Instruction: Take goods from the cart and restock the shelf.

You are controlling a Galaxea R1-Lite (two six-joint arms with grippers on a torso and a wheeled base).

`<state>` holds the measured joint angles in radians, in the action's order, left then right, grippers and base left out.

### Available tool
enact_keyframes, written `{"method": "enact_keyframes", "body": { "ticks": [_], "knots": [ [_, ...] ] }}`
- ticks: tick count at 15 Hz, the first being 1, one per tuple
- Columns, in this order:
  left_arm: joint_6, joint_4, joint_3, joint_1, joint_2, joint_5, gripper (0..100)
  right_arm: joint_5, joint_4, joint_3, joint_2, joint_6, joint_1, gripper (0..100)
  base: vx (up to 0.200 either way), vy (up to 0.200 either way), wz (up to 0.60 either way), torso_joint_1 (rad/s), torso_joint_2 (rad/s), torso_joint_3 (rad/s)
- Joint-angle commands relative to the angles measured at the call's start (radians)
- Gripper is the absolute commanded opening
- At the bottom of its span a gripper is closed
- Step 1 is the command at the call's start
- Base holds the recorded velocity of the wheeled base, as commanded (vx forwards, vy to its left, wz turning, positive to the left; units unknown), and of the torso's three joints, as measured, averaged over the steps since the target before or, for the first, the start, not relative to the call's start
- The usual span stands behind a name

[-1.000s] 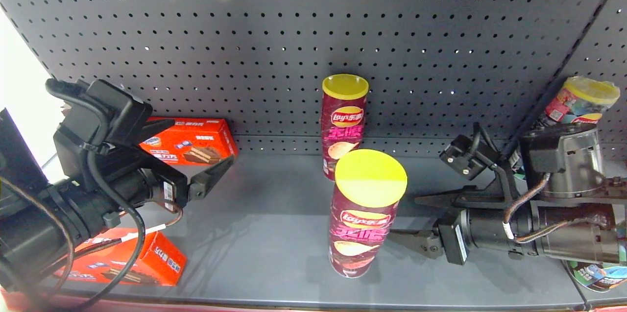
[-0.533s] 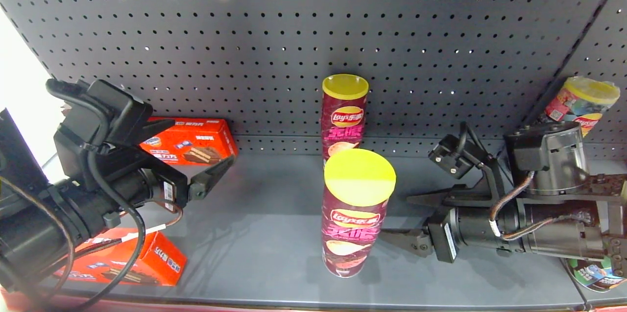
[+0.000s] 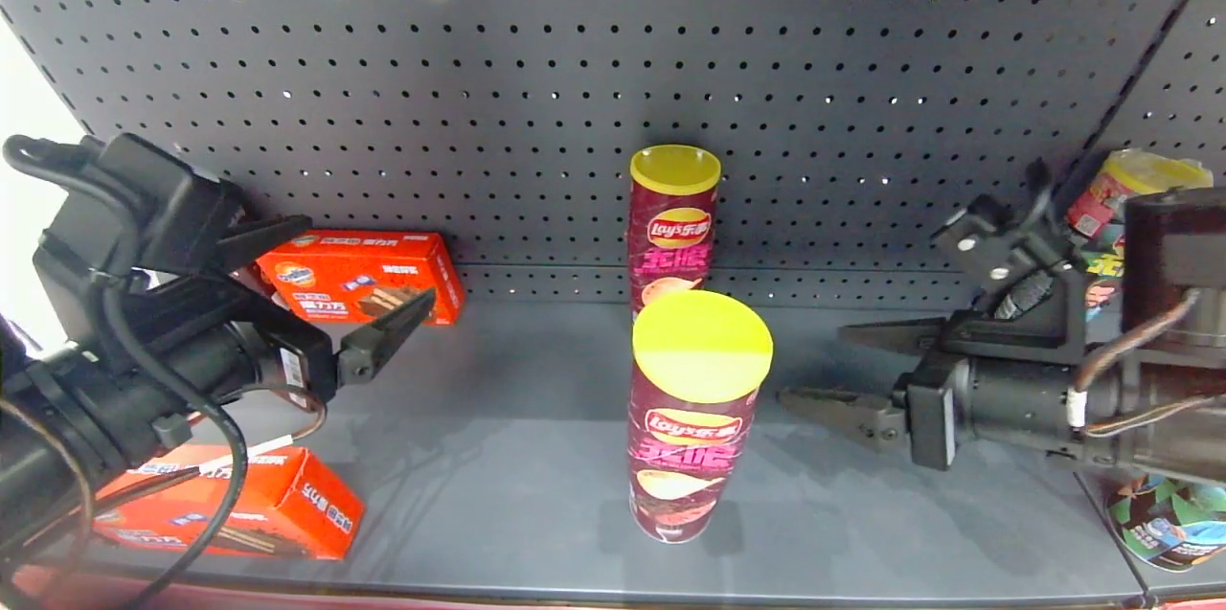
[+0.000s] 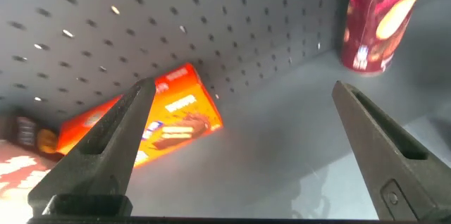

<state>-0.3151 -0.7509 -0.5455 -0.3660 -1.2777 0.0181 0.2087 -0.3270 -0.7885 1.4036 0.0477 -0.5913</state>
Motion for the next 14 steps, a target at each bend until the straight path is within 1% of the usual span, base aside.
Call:
{"method": "enact_keyframes", "body": {
  "ticks": [1,3,4,5,6,8,10,11,12,13,14],
  "knots": [
    [0.001,0.002,0.018,0.001,0.101,0.002,100,0.001,-0.018,0.037,-0.209,0.023,0.001,100,0.0,0.0,0.0,0.0,0.0,0.0],
    [0.013,0.001,0.026,0.001,0.178,0.005,100,-0.002,-0.037,0.094,-0.336,0.038,-0.009,100,0.0,0.0,0.0,0.0,0.0,0.0],
    [0.031,0.004,0.038,-0.002,0.242,0.003,100,-0.002,-0.038,0.141,-0.425,0.04,-0.005,100,0.0,0.0,0.0,0.0,0.0,0.0],
    [0.033,0.005,0.062,-0.005,0.29,0.003,100,-0.002,-0.038,0.186,-0.5,0.04,-0.005,100,0.0,0.0,0.0,0.0,0.0,0.0],
    [0.033,0.007,0.093,-0.008,0.334,0.003,100,-0.002,-0.035,0.224,-0.563,0.04,-0.005,100,0.0,0.0,0.0,0.0,0.0,0.0],
    [0.033,0.01,0.203,-0.01,0.469,0.002,100,-0.003,-0.03,0.316,-0.707,0.04,-0.002,100,0.0,0.0,0.0,0.0,0.0,0.0],
    [0.034,0.022,0.302,-0.01,0.592,0.003,100,-0.042,-0.029,0.39,-0.808,0.037,-0.002,100,0.0,0.0,0.0,0.0,0.0,0.0],
    [0.034,0.03,0.311,-0.01,0.604,0.003,100,-0.045,-0.027,0.399,-0.818,0.037,-0.002,100,0.0,0.0,0.0,0.0,0.0,0.0],
    [0.034,0.113,0.338,-0.01,0.701,0.003,100,-0.048,-0.027,0.45,-0.865,0.035,-0.002,100,0.0,0.0,0.0,0.0,0.0,0.0],
    [0.034,0.208,0.342,-0.01,0.771,0.003,100,-0.049,-0.027,0.479,-0.887,0.035,-0.002,100,0.0,0.0,0.0,0.0,0.0,0.0],
    [0.034,0.34,0.34,-0.01,0.873,0.002,100,-0.051,-0.027,0.506,-0.902,0.035,-0.002,100,0.0,0.0,0.0,0.0,0.0,0.0]
  ]
}}
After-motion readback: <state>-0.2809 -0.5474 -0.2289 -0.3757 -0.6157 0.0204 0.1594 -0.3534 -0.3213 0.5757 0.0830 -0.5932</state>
